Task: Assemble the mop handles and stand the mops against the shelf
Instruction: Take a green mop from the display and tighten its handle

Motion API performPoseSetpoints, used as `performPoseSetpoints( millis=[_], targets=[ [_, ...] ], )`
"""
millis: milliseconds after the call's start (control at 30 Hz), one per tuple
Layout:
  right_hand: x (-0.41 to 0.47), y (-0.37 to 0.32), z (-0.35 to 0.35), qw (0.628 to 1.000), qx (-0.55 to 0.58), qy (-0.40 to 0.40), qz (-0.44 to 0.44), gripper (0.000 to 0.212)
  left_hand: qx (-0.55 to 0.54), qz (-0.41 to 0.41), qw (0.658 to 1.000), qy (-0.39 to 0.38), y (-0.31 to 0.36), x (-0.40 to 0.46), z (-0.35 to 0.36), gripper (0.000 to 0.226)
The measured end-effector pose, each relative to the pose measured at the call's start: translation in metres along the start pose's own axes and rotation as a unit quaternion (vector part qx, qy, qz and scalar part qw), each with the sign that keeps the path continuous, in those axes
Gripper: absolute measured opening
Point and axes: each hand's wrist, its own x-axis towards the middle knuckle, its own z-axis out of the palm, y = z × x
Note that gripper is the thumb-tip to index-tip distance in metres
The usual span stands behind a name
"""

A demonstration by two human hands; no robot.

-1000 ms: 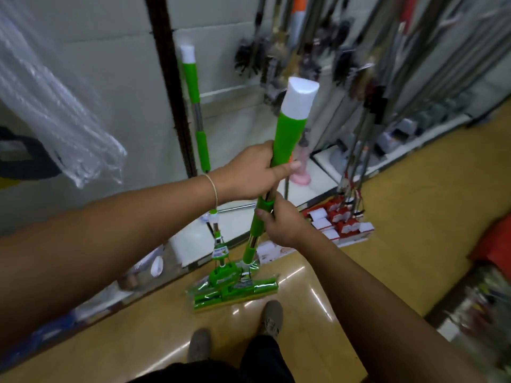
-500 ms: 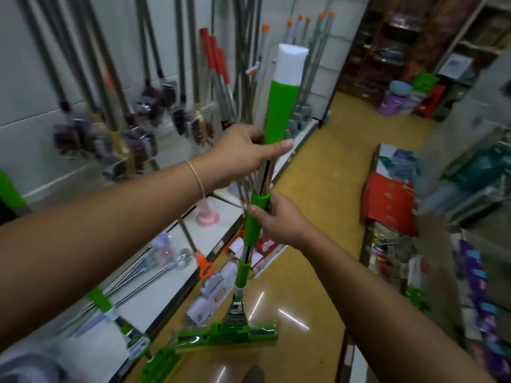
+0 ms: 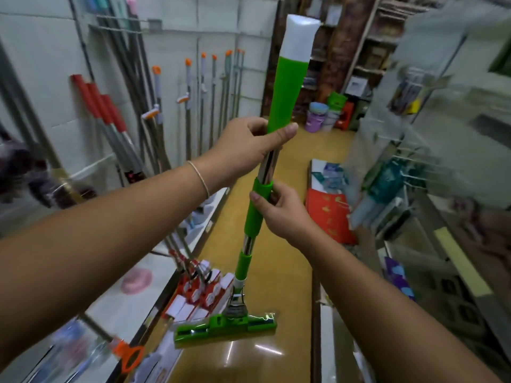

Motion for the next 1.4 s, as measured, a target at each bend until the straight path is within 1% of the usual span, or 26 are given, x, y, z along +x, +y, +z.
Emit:
performPoseSetpoints(
  millis=[67, 167, 233, 333, 500, 667, 800, 933, 1033, 1200, 1400],
  targets=[
    [0.020, -0.001, -0.020, 1.000, -0.003, 0.024, 0.005, 0.016, 0.004, 0.015, 1.000, -0.008, 0.001, 0.026, 0.013, 0.049],
    [0.050, -0.001, -0.045, 0.998, -0.005, 0.054, 0.007, 0.014, -0.003, 0.028, 0.999, -0.028, 0.000, 0.066, 0.026, 0.024],
    [0.072, 0.003, -0.057, 0.997, -0.019, 0.069, 0.000, 0.014, 0.001, 0.043, 0.998, -0.046, -0.004, 0.094, 0.033, 0.019],
    [0.108, 0.014, -0.072, 0.996, -0.039, 0.085, -0.001, 0.017, -0.006, 0.046, 0.997, -0.065, -0.017, 0.140, 0.041, 0.019],
    [0.174, 0.035, -0.089, 0.992, -0.058, 0.109, -0.011, 0.014, -0.029, 0.045, 0.994, -0.095, -0.048, 0.218, 0.051, 0.018],
    [0.237, 0.049, -0.110, 0.987, -0.092, 0.135, 0.002, 0.018, -0.057, 0.025, 0.990, -0.128, -0.067, 0.293, 0.063, 0.013],
    [0.277, 0.056, -0.127, 0.985, -0.101, 0.137, 0.004, 0.021, -0.061, 0.025, 0.987, -0.144, -0.071, 0.334, 0.073, 0.023],
    [0.313, 0.068, -0.142, 0.987, -0.080, 0.139, 0.019, 0.020, -0.055, 0.032, 0.985, -0.160, -0.079, 0.370, 0.085, 0.023],
    [0.342, 0.078, -0.152, 0.985, -0.088, 0.148, 0.016, 0.020, -0.048, 0.030, 0.985, -0.160, -0.088, 0.398, 0.093, 0.025],
    [0.400, 0.100, -0.174, 0.983, -0.102, 0.149, 0.020, 0.027, -0.039, 0.028, 0.987, -0.152, -0.112, 0.457, 0.111, 0.023],
    [0.484, 0.138, -0.207, 0.988, -0.066, 0.136, 0.027, 0.022, -0.028, 0.028, 0.989, -0.140, -0.152, 0.542, 0.142, 0.025]
  ],
)
